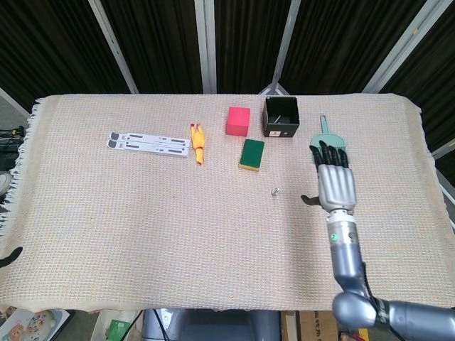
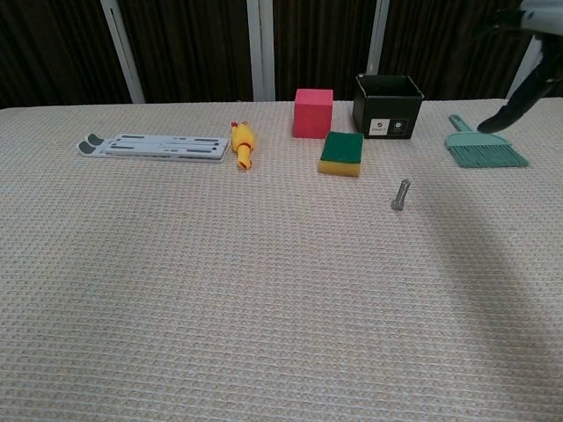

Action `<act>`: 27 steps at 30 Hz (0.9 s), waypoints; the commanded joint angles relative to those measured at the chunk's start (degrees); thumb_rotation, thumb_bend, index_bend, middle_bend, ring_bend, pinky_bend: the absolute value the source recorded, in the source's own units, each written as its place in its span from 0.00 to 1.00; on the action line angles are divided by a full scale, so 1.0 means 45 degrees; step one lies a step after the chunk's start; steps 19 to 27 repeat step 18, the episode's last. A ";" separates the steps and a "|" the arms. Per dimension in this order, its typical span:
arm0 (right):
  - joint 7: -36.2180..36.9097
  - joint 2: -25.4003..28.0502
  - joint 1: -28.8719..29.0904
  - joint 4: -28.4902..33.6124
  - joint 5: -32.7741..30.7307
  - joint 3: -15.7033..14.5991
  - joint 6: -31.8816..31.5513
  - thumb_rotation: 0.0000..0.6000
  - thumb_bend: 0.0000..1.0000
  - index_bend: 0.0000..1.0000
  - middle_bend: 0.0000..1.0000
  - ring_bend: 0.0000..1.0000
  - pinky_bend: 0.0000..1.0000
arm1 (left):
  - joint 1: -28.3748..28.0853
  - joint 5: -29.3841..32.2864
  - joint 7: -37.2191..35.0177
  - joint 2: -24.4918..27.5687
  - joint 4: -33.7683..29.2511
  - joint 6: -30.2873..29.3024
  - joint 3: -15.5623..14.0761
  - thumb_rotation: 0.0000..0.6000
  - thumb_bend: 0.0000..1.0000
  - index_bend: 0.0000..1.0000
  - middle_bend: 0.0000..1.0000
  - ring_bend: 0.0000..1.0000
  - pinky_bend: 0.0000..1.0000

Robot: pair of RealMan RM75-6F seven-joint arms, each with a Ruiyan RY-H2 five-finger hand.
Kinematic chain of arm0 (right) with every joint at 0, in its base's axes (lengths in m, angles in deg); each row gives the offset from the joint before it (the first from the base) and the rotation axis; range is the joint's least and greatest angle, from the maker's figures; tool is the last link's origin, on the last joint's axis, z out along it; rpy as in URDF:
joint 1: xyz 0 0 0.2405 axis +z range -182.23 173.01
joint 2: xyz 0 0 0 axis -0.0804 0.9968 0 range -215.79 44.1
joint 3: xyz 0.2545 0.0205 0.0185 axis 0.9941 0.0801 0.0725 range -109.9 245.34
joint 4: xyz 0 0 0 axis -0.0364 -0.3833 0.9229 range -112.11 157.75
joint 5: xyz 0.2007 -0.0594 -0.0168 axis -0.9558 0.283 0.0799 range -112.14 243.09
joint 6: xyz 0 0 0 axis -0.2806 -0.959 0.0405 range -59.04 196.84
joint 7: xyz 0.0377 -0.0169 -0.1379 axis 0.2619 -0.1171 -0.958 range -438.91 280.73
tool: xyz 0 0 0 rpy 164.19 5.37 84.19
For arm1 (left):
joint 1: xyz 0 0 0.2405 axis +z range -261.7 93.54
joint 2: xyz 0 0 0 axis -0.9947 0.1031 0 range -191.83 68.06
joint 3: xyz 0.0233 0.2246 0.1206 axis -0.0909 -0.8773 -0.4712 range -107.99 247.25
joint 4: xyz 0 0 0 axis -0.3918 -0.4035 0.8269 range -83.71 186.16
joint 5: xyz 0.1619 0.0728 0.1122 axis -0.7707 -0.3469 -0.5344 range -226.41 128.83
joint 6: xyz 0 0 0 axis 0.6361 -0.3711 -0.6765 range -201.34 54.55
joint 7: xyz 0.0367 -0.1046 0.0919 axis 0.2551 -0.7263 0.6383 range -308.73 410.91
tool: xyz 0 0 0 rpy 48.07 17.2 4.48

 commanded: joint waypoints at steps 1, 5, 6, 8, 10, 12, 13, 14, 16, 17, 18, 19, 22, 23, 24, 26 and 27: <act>0.4457 0.2671 -0.4006 0.0510 0.6361 -0.3654 -0.2156 1.00 0.11 0.13 0.00 0.03 0.01 | 0.0051 -0.0072 0.0049 0.0002 -0.0041 -0.0061 -0.0059 1.00 0.24 0.12 0.00 0.00 0.00; 0.6692 0.2301 -0.5646 -0.1657 0.8656 -0.4793 -0.3882 1.00 0.11 0.14 0.00 0.03 0.01 | 0.0163 -0.0205 0.0072 0.0014 -0.0076 -0.0260 -0.0117 1.00 0.24 0.12 0.00 0.00 0.00; 0.7093 0.2114 -0.5972 -0.2231 0.9012 -0.4991 -0.4200 1.00 0.11 0.14 0.00 0.03 0.01 | 0.0191 -0.0233 0.0069 0.0015 -0.0080 -0.0301 -0.0133 1.00 0.24 0.12 0.00 0.00 0.00; 0.7413 0.1862 -0.6367 -0.3052 0.9471 -0.5240 -0.4537 1.00 0.11 0.14 0.00 0.01 0.00 | 0.0225 -0.0276 0.0057 0.0021 -0.0076 -0.0354 -0.0151 1.00 0.24 0.12 0.00 0.00 0.00; 0.7331 0.1832 -0.6505 -0.3461 0.9670 -0.5366 -0.4466 1.00 0.11 0.14 0.00 0.00 0.00 | 0.0238 -0.0289 0.0062 0.0019 -0.0064 -0.0375 -0.0152 1.00 0.24 0.12 0.00 0.00 0.00; 0.7126 0.1905 -0.6526 -0.3630 0.9842 -0.5365 -0.4413 1.00 0.11 0.14 0.00 0.00 0.00 | 0.0230 -0.0298 0.0071 0.0022 -0.0053 -0.0343 -0.0164 1.00 0.24 0.12 0.00 0.00 0.00; 0.7015 0.1886 -0.6548 -0.3688 0.9843 -0.5334 -0.4382 1.00 0.10 0.13 0.00 0.00 0.00 | 0.0222 -0.0313 0.0068 0.0030 -0.0053 -0.0323 -0.0172 1.00 0.24 0.12 0.00 0.00 0.00; 0.6871 0.1895 -0.6582 -0.3665 0.9801 -0.5360 -0.4222 1.00 0.10 0.13 0.00 0.00 0.00 | 0.0209 -0.0357 0.0050 0.0030 -0.0044 -0.0322 -0.0173 1.00 0.24 0.12 0.00 0.00 0.00; 0.6765 0.1997 -0.6598 -0.3545 0.9828 -0.5424 -0.3943 1.00 0.10 0.13 0.00 0.00 0.00 | 0.0193 -0.0428 0.0020 0.0017 -0.0003 -0.0318 -0.0184 1.00 0.24 0.12 0.00 0.00 0.00; 0.6755 0.2028 -0.6598 -0.3502 0.9821 -0.5419 -0.3796 1.00 0.10 0.13 0.00 0.00 0.00 | 0.0175 -0.0468 -0.0027 0.0012 0.0027 -0.0295 -0.0191 1.00 0.24 0.12 0.00 0.00 0.00; 0.6746 0.2053 -0.6591 -0.3480 0.9798 -0.5425 -0.3665 1.00 0.10 0.13 0.00 0.00 0.00 | 0.0165 -0.0479 -0.0061 0.0012 0.0045 -0.0274 -0.0193 1.00 0.24 0.12 0.00 0.00 0.00; 0.6746 0.2053 -0.6591 -0.3480 0.9798 -0.5425 -0.3665 1.00 0.10 0.13 0.00 0.00 0.00 | 0.0165 -0.0479 -0.0061 0.0012 0.0045 -0.0274 -0.0193 1.00 0.24 0.12 0.00 0.00 0.00; 0.6746 0.2053 -0.6591 -0.3480 0.9798 -0.5425 -0.3665 1.00 0.10 0.13 0.00 0.00 0.00 | 0.0165 -0.0479 -0.0061 0.0012 0.0045 -0.0274 -0.0193 1.00 0.24 0.12 0.00 0.00 0.00; 0.6746 0.2053 -0.6591 -0.3480 0.9798 -0.5425 -0.3665 1.00 0.10 0.13 0.00 0.00 0.00 | 0.0165 -0.0479 -0.0061 0.0012 0.0045 -0.0274 -0.0193 1.00 0.24 0.12 0.00 0.00 0.00; 0.6746 0.2053 -0.6591 -0.3480 0.9798 -0.5425 -0.3665 1.00 0.10 0.13 0.00 0.00 0.00 | 0.0165 -0.0479 -0.0061 0.0012 0.0045 -0.0274 -0.0193 1.00 0.24 0.12 0.00 0.00 0.00; 0.6746 0.2053 -0.6591 -0.3480 0.9798 -0.5425 -0.3665 1.00 0.10 0.13 0.00 0.00 0.00 | 0.0165 -0.0479 -0.0061 0.0012 0.0045 -0.0274 -0.0193 1.00 0.24 0.12 0.00 0.00 0.00; 0.6746 0.2053 -0.6591 -0.3480 0.9798 -0.5425 -0.3665 1.00 0.10 0.13 0.00 0.00 0.00 | 0.0165 -0.0479 -0.0061 0.0012 0.0045 -0.0274 -0.0193 1.00 0.24 0.12 0.00 0.00 0.00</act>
